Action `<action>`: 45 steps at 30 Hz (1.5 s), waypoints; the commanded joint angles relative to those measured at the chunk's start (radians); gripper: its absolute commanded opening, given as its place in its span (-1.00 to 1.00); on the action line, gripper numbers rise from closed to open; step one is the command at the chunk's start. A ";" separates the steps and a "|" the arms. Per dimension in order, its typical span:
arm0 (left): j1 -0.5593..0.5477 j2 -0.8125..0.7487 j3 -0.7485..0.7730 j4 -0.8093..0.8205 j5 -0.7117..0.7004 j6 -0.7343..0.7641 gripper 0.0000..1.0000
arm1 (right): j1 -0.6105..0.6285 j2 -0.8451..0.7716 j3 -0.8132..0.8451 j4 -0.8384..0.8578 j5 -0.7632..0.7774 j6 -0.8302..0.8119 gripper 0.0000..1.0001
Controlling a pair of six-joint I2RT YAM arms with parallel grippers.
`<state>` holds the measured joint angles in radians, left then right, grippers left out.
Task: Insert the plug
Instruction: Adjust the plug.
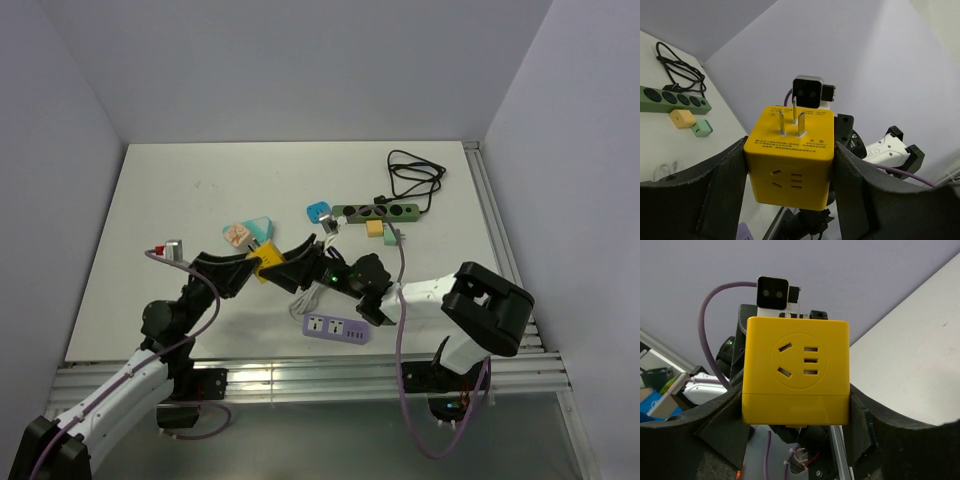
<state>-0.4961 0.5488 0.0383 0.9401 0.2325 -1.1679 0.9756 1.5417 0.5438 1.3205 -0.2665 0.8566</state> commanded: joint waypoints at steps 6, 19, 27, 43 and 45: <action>-0.002 0.006 -0.106 0.042 -0.027 0.024 -0.99 | -0.012 -0.095 -0.044 0.061 0.035 -0.024 -0.68; -0.002 0.177 -0.120 0.195 -0.001 0.036 -0.99 | -0.028 -0.364 0.031 -0.526 0.176 -0.148 -1.00; -0.013 0.293 -0.117 0.293 0.039 0.036 -0.84 | -0.034 -0.379 0.113 -0.702 0.178 -0.211 -1.00; 0.090 0.200 0.100 0.011 0.347 0.183 0.99 | -0.118 -0.500 0.162 -1.023 -0.192 -0.402 -1.00; 0.105 0.229 0.107 0.051 0.407 0.182 0.99 | -0.118 -0.502 0.169 -1.057 -0.242 -0.424 -1.00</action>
<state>-0.4122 0.7479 0.1024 0.9409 0.5030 -1.0210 0.8646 1.0706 0.6727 0.2817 -0.3779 0.4923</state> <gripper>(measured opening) 0.990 0.687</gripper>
